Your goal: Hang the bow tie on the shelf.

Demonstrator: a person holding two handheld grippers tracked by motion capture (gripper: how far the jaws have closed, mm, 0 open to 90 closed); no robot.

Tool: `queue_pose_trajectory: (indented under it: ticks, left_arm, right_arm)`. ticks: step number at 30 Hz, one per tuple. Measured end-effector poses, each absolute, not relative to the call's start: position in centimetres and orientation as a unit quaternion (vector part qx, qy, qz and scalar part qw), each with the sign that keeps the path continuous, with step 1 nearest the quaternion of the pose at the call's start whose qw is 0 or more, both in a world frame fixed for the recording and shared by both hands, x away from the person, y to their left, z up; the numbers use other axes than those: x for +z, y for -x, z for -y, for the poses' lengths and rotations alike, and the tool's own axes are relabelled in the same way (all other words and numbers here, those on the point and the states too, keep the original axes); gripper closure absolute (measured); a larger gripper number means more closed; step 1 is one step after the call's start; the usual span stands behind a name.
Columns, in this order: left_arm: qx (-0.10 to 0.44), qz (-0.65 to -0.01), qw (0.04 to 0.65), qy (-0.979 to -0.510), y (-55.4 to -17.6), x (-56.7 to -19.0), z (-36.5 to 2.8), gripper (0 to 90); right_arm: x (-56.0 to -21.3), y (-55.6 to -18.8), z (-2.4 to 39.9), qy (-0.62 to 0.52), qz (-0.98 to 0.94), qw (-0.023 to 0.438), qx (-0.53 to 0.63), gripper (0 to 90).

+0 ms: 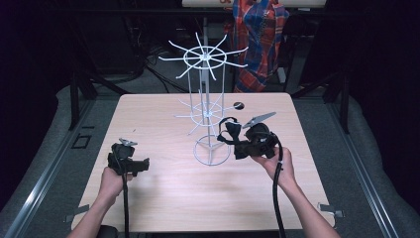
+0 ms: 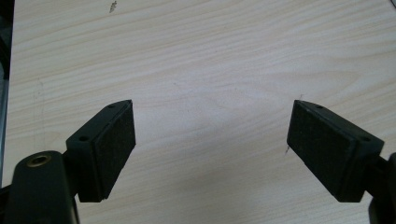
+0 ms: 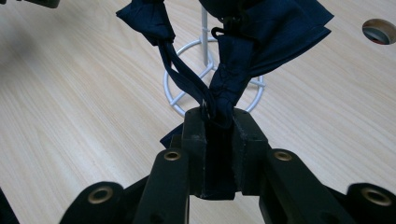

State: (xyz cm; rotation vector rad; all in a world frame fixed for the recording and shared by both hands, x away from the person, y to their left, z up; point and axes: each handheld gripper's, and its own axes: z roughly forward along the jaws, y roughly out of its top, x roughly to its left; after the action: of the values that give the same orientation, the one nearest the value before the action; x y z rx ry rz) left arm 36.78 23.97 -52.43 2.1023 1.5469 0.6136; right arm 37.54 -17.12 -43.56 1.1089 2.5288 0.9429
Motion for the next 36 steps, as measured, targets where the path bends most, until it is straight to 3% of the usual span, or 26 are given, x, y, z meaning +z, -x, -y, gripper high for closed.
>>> queue_pose_trajectory:
  ticks: [36]
  left_arm:
    - [0.22,-0.564,0.226,-0.763,-36.8,-52.6,-24.0,15.6]
  right_arm:
    - [-45.7,-39.8,16.9,-0.405,-0.855,0.097,0.309,72.2]
